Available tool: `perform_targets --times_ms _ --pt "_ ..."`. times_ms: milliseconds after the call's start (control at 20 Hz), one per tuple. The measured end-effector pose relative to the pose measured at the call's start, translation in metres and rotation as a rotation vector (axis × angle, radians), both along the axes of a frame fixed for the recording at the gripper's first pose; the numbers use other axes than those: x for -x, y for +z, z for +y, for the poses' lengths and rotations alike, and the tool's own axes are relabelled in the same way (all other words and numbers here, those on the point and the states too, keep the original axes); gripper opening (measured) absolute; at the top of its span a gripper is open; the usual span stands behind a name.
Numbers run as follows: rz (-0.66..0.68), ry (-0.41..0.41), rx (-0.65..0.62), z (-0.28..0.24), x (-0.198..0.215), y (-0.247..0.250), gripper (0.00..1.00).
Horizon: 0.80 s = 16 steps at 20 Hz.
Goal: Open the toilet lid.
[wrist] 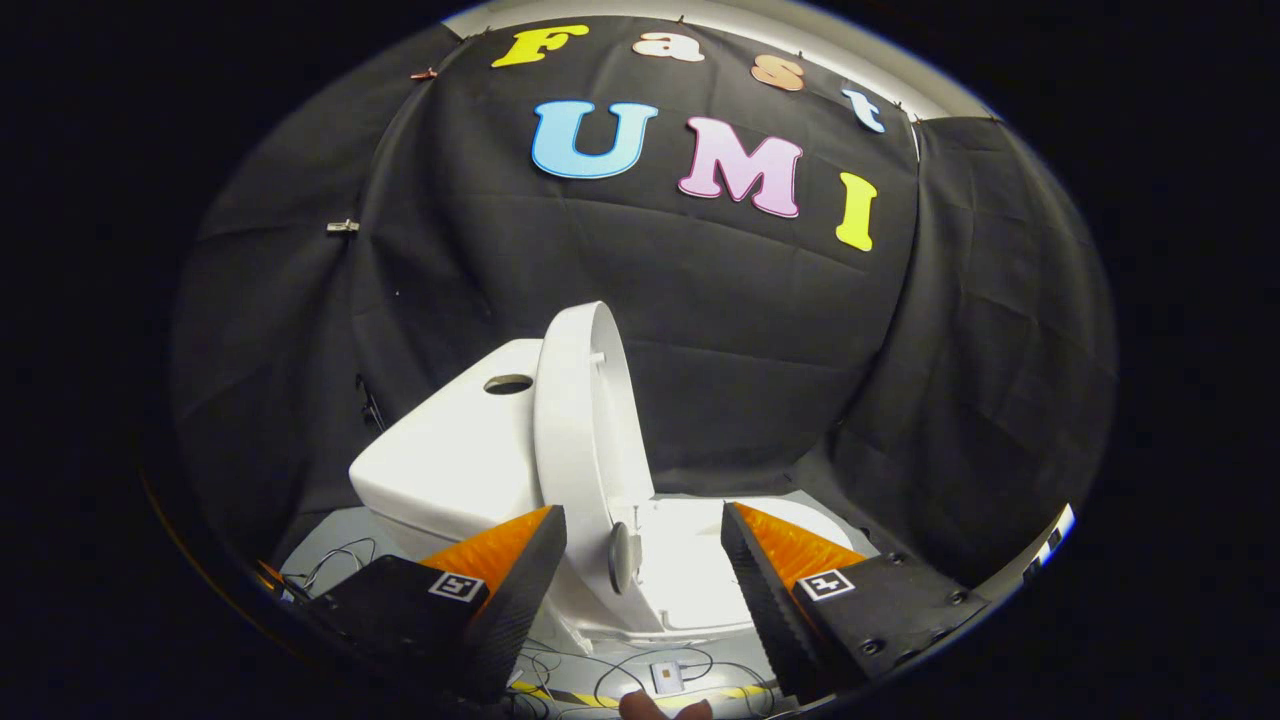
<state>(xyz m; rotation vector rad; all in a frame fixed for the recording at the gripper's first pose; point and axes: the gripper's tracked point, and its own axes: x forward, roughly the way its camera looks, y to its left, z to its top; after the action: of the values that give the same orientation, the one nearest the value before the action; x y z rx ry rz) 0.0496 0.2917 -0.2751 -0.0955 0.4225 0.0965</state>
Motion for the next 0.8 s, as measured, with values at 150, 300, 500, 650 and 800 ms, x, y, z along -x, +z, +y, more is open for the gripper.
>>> perform_targets --times_ms 150,300,500,650,800 --pt "-0.018 0.016 -0.019 -0.004 0.003 0.024 0.98" --pt "-0.042 0.030 -0.045 -0.008 0.005 0.056 0.98" --pt "-0.089 0.042 -0.081 -0.013 0.005 0.104 0.98" --pt "-0.115 0.056 -0.095 -0.018 0.006 0.137 0.98" --pt "-0.143 0.071 -0.110 -0.024 0.011 0.165 0.98"
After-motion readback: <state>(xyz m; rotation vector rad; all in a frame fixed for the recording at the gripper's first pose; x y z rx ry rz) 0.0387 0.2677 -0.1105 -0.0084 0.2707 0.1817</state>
